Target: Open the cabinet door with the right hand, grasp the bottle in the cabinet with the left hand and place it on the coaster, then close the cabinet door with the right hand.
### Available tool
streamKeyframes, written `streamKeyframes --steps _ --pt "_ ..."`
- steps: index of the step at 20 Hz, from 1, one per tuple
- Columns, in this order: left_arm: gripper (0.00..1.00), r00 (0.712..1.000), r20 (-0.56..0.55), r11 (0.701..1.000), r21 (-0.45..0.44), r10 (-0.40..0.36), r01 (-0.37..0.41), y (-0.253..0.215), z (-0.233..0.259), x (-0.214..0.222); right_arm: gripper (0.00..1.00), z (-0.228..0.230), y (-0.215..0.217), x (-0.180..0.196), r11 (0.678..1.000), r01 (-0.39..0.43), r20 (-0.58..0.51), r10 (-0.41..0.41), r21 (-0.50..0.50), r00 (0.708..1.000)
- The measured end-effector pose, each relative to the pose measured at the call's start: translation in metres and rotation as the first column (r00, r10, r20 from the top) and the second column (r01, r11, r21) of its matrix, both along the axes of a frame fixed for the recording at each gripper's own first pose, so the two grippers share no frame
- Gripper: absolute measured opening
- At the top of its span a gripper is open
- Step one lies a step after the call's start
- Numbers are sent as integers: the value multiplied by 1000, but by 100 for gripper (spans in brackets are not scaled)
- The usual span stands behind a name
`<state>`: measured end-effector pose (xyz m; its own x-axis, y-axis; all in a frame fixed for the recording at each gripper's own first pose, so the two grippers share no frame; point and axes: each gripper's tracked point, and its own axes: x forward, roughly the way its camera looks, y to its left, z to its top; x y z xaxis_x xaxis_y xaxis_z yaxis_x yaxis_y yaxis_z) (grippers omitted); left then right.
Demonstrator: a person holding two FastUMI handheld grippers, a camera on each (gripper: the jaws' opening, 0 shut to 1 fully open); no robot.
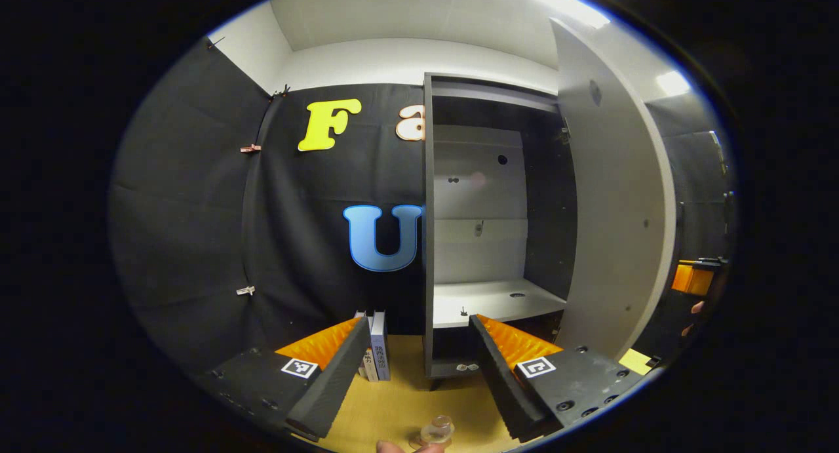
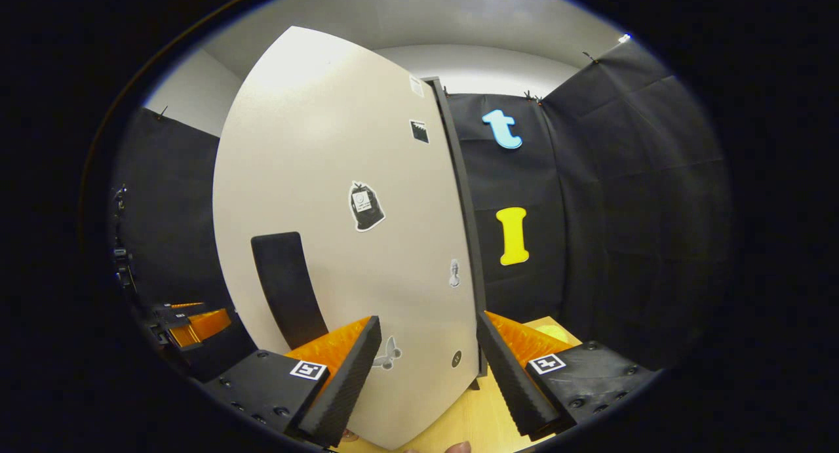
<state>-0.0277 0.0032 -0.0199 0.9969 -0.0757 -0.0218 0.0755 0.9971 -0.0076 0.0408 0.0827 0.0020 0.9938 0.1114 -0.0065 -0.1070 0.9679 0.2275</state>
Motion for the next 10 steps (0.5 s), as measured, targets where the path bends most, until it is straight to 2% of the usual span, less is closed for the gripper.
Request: streamKeyframes --steps 4,7,8,9,10 --pt "94 1000 6 1000 3 -6 6 0 2 -1 96 -1 35 -11 995 -104 -8 104 -4 995" --pt "92 1000 9 1000 0 -11 11 -1 2 -2 97 2 33 -14 993 -112 3 112 -21 994" --pt "95 1000 8 1000 -1 -13 13 -2 2 -2 97 3 30 -14 994 -110 3 110 -19 994" --pt "92 1000 8 1000 -3 -15 15 -4 1 -3 97 4 27 -12 994 -106 1 106 -18 994" --pt "95 1000 7 1000 -3 -18 18 -4 1 -4 97 4 24 -12 995 -100 -1 100 -18 995"
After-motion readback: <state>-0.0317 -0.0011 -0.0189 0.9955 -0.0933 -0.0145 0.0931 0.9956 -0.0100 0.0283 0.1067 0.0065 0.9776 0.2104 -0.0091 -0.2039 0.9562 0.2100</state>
